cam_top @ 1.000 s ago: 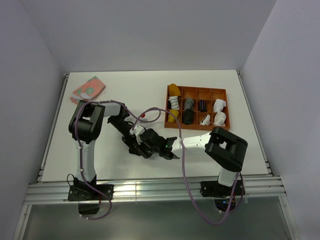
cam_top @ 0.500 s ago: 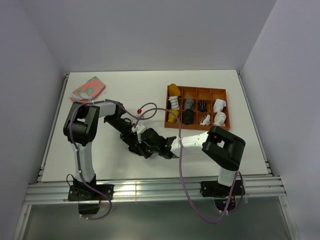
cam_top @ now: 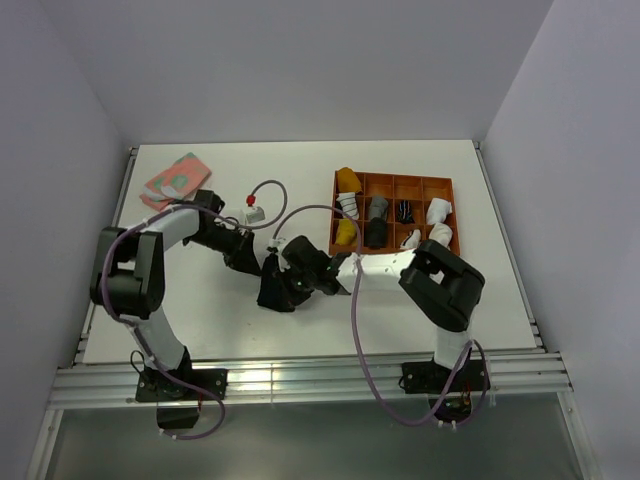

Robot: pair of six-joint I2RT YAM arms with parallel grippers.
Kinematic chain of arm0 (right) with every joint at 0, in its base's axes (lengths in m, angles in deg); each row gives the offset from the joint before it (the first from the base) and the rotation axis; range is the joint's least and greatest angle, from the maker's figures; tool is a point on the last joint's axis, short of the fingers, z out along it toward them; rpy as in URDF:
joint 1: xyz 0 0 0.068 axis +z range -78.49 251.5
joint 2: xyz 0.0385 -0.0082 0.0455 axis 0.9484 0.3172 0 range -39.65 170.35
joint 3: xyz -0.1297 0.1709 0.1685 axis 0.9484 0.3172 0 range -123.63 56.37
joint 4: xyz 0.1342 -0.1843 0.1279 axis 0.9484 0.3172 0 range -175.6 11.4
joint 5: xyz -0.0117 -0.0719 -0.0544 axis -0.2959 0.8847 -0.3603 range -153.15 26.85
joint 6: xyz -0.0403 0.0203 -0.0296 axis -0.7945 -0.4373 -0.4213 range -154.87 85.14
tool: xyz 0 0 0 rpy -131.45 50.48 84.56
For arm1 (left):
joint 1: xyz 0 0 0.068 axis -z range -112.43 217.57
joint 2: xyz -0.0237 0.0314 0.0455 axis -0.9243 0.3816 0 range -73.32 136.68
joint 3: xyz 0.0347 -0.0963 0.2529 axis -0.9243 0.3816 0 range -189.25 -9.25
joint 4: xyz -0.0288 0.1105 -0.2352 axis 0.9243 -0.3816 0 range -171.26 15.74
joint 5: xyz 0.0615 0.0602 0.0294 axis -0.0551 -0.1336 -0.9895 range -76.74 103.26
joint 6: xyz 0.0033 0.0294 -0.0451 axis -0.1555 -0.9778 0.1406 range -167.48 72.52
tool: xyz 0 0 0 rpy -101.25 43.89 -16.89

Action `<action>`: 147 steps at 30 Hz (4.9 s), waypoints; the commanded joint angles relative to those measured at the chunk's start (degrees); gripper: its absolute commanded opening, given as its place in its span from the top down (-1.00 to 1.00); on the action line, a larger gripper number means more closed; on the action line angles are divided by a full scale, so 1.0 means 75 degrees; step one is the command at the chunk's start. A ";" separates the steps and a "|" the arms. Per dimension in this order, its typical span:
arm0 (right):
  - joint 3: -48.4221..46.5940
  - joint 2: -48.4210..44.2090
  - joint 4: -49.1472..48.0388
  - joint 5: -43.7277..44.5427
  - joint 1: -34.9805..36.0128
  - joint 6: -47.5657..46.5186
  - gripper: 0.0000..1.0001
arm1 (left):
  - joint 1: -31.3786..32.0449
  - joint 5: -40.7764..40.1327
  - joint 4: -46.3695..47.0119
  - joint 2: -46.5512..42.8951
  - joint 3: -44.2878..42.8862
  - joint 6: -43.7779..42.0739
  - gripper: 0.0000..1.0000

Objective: Roll the socks
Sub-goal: Roll the sock at the center of the board.

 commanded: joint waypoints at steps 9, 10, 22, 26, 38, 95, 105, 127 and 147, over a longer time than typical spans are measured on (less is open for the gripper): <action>-0.1807 0.1277 0.1948 -0.2744 -0.1218 0.0738 1.00 | -0.0182 -0.1099 0.3156 -0.2822 0.1742 0.1000 0.57; -0.2017 0.1372 0.2158 -0.2861 -0.1265 0.0738 1.00 | -0.0171 -0.1169 0.3228 -0.2939 0.1813 0.0918 0.56; -0.3061 0.2685 0.3213 -0.4257 -0.1875 0.0902 1.00 | 0.1726 -0.3219 0.4658 -0.4498 0.3664 -0.0242 0.12; -0.3144 0.2849 0.3367 -0.4374 -0.1887 0.0785 1.00 | 0.1868 -0.3279 0.4775 -0.4534 0.3934 -0.0652 0.05; -0.3250 0.2897 0.3754 -0.4339 -0.1910 0.0503 1.00 | 0.2407 -0.3033 0.5045 -0.4581 0.4532 -0.0911 -0.02; -0.1786 0.0520 0.2361 -0.0954 -0.1887 0.1522 0.17 | 0.2560 -0.1557 0.1003 -0.1592 0.2318 -0.2012 0.99; 0.0745 -0.1905 0.0241 0.1120 -0.1606 0.1771 0.18 | 0.1506 -0.0924 -0.1126 -0.0271 0.1358 -0.3135 0.99; 0.0572 -0.1688 -0.0969 0.2095 0.1640 -0.2039 0.16 | 0.1189 -0.1134 -0.4049 0.2767 -0.0601 -0.4310 0.99; -0.0391 -0.0162 -0.0394 0.3020 0.2695 -0.2661 0.01 | 0.1189 -0.1169 -0.4061 0.3002 -0.0788 -0.4016 0.99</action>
